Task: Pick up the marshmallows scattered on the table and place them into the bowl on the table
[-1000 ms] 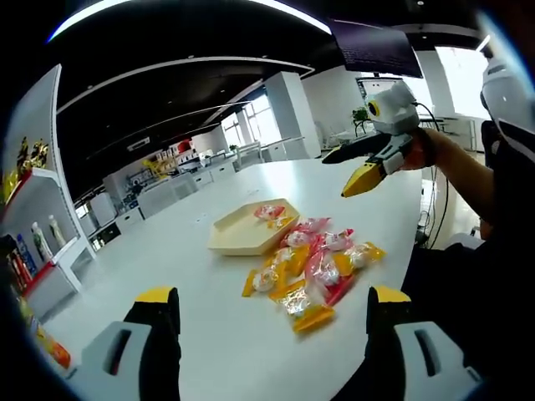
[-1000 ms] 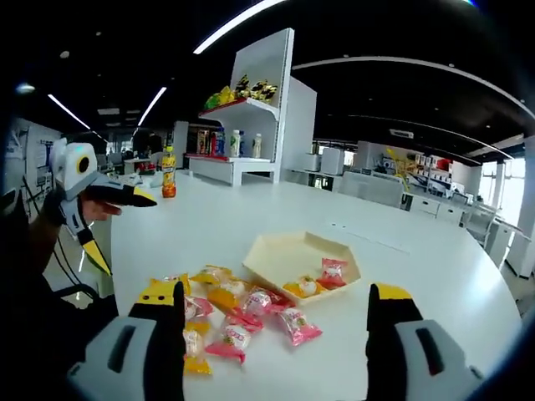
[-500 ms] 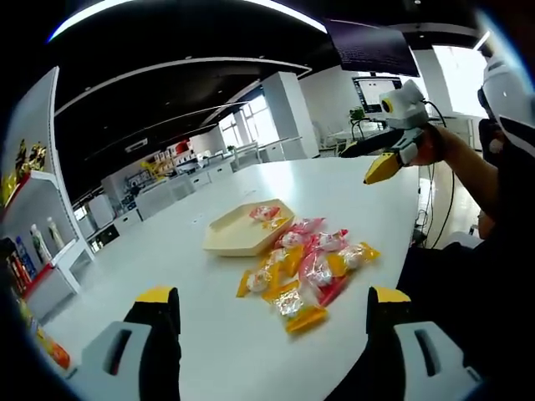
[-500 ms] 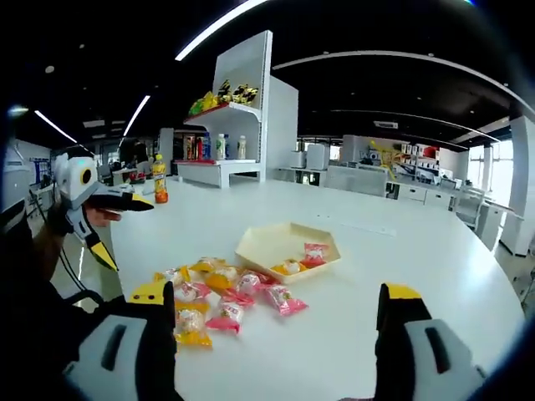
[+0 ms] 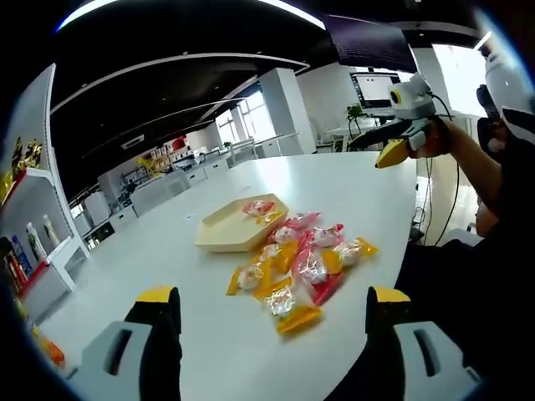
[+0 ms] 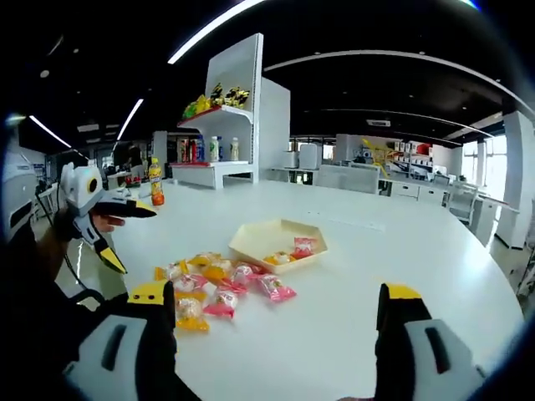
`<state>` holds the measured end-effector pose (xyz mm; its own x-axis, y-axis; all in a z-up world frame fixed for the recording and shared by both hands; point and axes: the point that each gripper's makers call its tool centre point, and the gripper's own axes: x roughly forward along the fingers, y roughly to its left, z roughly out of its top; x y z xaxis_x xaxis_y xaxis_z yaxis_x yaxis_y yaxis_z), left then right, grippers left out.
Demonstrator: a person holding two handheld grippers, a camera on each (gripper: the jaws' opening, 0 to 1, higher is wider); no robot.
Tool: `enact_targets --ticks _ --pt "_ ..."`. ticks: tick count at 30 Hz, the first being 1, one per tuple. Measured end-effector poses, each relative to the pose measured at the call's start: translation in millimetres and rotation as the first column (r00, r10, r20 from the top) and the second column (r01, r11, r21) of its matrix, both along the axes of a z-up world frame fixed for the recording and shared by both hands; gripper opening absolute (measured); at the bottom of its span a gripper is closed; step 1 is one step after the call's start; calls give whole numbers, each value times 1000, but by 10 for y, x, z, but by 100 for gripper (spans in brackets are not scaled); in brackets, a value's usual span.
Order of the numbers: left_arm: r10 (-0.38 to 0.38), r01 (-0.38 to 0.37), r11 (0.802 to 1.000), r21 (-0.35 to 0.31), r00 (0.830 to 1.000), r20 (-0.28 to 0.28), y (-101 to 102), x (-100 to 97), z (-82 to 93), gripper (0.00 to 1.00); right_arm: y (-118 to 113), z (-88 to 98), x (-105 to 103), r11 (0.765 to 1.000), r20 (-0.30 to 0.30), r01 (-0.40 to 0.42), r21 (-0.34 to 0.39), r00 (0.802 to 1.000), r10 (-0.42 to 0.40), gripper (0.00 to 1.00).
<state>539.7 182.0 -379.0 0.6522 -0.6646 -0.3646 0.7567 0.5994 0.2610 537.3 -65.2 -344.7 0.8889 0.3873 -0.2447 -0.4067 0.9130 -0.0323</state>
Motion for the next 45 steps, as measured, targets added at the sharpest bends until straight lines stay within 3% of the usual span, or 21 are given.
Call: enact_targets --ticks 3,10,18,21,24,28,29,45 --pt "-15 15 1000 -6 1000 -3 -88 7 -92 91 9 -11 -13 1000 -2 -3 -4 1000 3 97" --pt "100 -108 989 -97 991 -90 -10 160 -204 87 32 -52 -12 1000 -11 -9 -21 1000 9 97" --pt "124 -140 983 -120 984 -131 -72 268 -406 80 22 -48 18 999 -8 -4 -33 1000 4 96" --pt "146 -159 978 -137 984 -103 -72 338 -407 74 50 -94 3 998 -21 -14 -64 1000 12 96" --pt "160 -176 972 -158 981 -111 -61 377 -411 69 38 -112 1 997 -23 -12 -76 1000 10 96" --pt "177 -206 959 -197 972 -154 -76 391 -450 45 34 -137 9 998 -28 -9 -69 1000 7 96" --pt "176 -209 956 -206 970 -165 -94 385 -454 45 42 -151 9 997 -32 -12 -71 999 9 96" --pt "183 -226 958 -180 957 -227 -213 395 -617 31 37 -303 42 996 -61 -14 -93 998 9 95"
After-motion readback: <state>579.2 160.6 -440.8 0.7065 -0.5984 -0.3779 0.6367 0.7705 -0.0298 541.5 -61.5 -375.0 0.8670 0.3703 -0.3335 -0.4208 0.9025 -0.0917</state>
